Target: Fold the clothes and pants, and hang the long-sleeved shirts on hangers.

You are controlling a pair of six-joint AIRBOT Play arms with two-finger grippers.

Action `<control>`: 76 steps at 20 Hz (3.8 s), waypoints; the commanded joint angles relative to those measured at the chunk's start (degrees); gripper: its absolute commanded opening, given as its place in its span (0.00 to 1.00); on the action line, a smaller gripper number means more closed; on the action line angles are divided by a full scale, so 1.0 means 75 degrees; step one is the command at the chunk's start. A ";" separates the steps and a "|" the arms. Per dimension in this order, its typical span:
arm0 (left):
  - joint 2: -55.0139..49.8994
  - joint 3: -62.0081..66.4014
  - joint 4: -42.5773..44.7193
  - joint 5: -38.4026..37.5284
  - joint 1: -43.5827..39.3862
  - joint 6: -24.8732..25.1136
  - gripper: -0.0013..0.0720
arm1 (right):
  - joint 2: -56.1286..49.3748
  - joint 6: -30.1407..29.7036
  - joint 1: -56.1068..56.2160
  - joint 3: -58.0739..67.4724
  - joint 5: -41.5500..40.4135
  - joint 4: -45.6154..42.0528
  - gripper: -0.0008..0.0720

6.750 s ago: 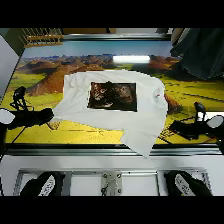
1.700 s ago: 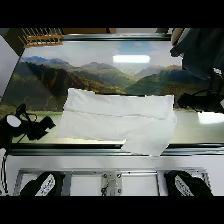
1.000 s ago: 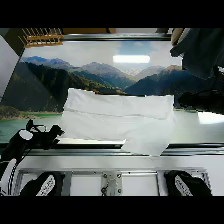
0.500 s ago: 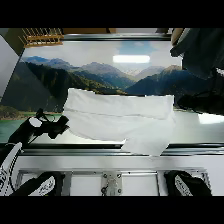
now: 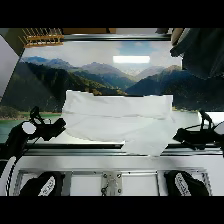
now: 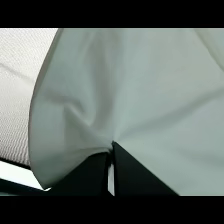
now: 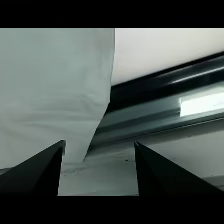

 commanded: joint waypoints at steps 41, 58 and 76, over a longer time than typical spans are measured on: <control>-0.1483 0.3142 0.1037 -0.2011 0.0009 0.1005 0.02 | -0.3051 0.0265 0.2483 0.4721 -0.0530 -0.0428 0.02; -0.5893 0.6886 0.0230 -0.2186 -0.0023 0.1346 0.82 | -0.5423 -0.0032 0.2946 0.5502 -0.3876 0.0938 0.88; -0.3357 0.5036 0.0230 -0.1081 -0.2652 0.1183 0.03 | -0.7216 -0.2946 -0.0420 0.5365 -0.0629 0.3223 0.91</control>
